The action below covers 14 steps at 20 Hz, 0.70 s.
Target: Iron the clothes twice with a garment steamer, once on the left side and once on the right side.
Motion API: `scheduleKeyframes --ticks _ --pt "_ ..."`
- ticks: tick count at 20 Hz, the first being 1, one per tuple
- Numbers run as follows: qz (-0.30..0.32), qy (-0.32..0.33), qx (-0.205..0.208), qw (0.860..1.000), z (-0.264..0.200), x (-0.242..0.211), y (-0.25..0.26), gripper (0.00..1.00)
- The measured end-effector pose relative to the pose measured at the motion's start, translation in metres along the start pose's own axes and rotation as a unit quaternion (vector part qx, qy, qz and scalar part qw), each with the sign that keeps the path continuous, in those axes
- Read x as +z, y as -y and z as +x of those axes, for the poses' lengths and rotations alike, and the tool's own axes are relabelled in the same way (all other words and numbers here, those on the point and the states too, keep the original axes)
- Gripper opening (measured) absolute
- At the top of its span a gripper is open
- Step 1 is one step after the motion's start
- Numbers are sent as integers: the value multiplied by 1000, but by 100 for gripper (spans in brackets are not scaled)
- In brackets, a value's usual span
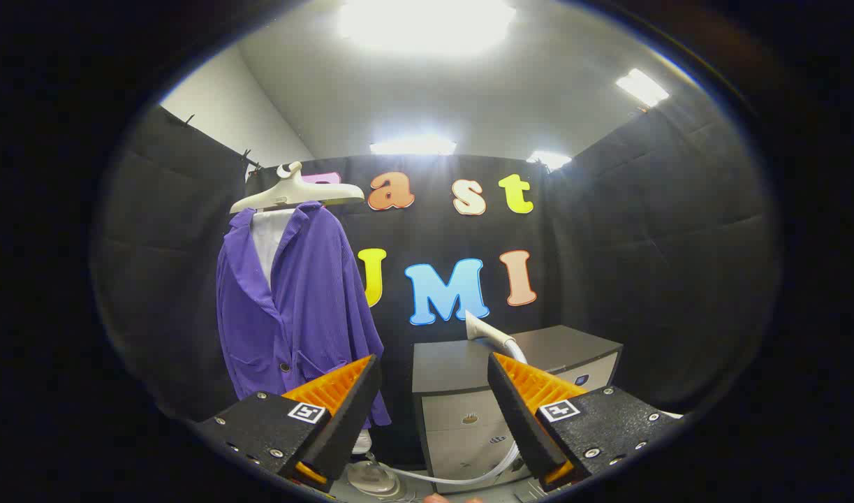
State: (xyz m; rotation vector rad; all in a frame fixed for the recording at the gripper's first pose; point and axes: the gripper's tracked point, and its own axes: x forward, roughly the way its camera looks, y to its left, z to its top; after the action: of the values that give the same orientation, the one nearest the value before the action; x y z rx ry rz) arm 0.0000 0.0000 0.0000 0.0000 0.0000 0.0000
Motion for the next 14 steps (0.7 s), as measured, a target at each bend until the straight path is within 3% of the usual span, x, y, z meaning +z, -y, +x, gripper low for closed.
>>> scheduleKeyframes --ticks 14 --pt "-2 -20 14 1000 -16 -19 -22 95"
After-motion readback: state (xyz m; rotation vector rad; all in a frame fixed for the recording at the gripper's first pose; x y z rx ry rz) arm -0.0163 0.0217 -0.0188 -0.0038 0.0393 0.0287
